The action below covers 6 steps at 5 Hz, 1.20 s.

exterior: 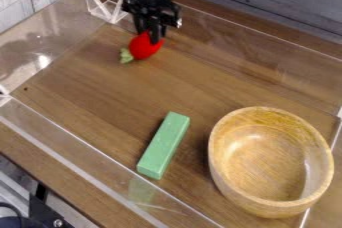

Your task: Move the red object to the right side of the table

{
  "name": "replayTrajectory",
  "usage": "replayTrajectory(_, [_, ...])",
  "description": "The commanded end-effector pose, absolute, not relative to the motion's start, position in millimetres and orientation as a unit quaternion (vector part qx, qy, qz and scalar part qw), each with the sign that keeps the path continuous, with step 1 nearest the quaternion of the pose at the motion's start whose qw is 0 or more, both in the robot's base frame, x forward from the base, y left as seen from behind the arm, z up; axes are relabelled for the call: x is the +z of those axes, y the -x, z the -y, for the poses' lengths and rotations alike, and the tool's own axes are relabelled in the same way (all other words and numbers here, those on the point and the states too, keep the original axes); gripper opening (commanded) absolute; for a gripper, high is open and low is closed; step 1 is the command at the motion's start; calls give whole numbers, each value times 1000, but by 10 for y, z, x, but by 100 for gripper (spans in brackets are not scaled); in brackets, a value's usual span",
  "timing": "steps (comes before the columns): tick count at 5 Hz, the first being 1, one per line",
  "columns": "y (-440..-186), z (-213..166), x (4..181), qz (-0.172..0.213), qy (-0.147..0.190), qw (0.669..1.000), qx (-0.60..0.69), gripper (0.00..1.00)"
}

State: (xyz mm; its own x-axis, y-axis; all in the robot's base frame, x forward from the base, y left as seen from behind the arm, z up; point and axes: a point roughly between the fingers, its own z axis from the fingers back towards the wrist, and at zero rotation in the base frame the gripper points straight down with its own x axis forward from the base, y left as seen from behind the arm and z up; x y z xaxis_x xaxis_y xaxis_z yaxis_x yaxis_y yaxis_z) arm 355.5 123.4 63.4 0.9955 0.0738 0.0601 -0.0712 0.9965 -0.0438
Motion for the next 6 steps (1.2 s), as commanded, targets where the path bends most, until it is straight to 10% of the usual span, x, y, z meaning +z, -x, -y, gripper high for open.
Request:
replayTrajectory(1, [-3575, -1158, 1248, 89, 8, 994, 58, 100])
replayTrajectory(2, [-3561, -1049, 1555, 104, 10, 992, 75, 0])
replayTrajectory(5, [-3685, -708, 1706, 102, -3, 993, 57, 0])
replayTrajectory(6, [-3709, -800, 1500, 93, -1, 995, 44, 100])
